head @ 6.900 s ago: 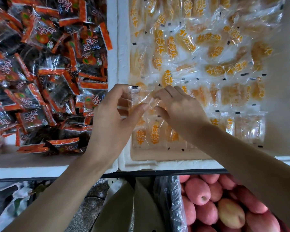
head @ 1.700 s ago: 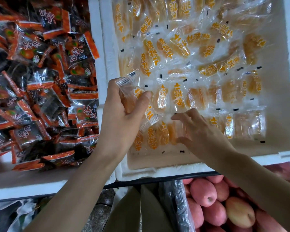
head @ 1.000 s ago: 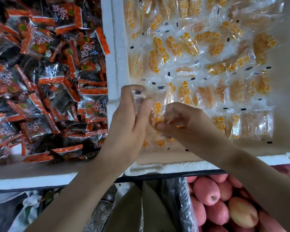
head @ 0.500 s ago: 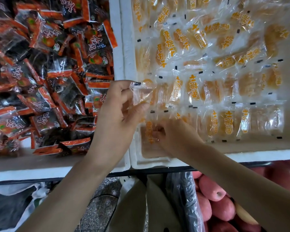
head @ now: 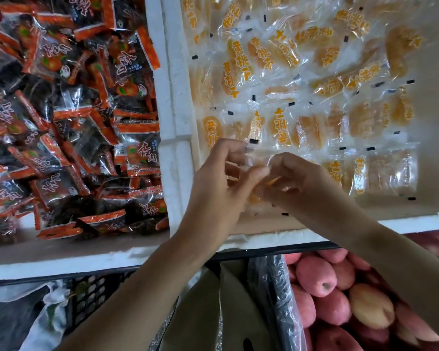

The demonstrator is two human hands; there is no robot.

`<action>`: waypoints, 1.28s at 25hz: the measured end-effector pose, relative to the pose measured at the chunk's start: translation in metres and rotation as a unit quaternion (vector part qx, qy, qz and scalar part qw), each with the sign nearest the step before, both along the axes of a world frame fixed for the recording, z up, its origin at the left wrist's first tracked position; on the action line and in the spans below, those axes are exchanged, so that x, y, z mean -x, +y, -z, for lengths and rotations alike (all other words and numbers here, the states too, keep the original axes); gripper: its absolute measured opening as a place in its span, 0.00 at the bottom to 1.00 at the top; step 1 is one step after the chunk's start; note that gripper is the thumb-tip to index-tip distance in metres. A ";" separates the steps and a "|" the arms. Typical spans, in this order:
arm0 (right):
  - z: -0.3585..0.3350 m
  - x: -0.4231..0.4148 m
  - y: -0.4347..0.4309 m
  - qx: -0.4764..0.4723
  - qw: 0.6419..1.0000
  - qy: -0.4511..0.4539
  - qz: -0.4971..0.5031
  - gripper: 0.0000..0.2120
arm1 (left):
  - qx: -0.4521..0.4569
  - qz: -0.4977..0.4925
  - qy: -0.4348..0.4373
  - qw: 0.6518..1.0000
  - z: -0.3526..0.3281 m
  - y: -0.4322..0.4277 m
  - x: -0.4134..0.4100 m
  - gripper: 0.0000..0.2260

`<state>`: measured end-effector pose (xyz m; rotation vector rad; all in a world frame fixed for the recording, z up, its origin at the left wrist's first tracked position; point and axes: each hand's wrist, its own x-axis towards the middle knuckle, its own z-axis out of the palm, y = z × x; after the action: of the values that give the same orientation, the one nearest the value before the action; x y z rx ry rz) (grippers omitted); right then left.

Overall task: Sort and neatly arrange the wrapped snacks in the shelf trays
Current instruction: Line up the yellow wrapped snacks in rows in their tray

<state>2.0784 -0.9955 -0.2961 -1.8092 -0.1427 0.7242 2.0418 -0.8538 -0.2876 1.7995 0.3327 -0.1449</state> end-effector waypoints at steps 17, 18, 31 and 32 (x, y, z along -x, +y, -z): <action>0.024 -0.014 0.007 0.360 0.873 -0.193 -0.268 0.15 | -0.426 0.199 0.088 0.878 0.030 -0.008 -0.003 0.27; 0.023 -0.014 0.005 0.369 0.857 -0.212 -0.290 0.15 | -0.434 0.210 0.087 0.872 0.030 -0.008 -0.005 0.27; 0.023 -0.152 0.015 0.334 0.873 -0.355 -0.030 0.25 | -0.520 0.095 0.041 0.848 0.030 0.015 -0.120 0.35; 0.028 -0.160 0.018 0.349 0.874 -0.337 -0.039 0.25 | -0.501 0.080 0.034 0.861 0.030 0.014 -0.121 0.37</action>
<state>2.2385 -0.9773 -0.3236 -2.7200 -0.4611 0.1487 2.1627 -0.8394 -0.3174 2.8700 0.3315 -0.1646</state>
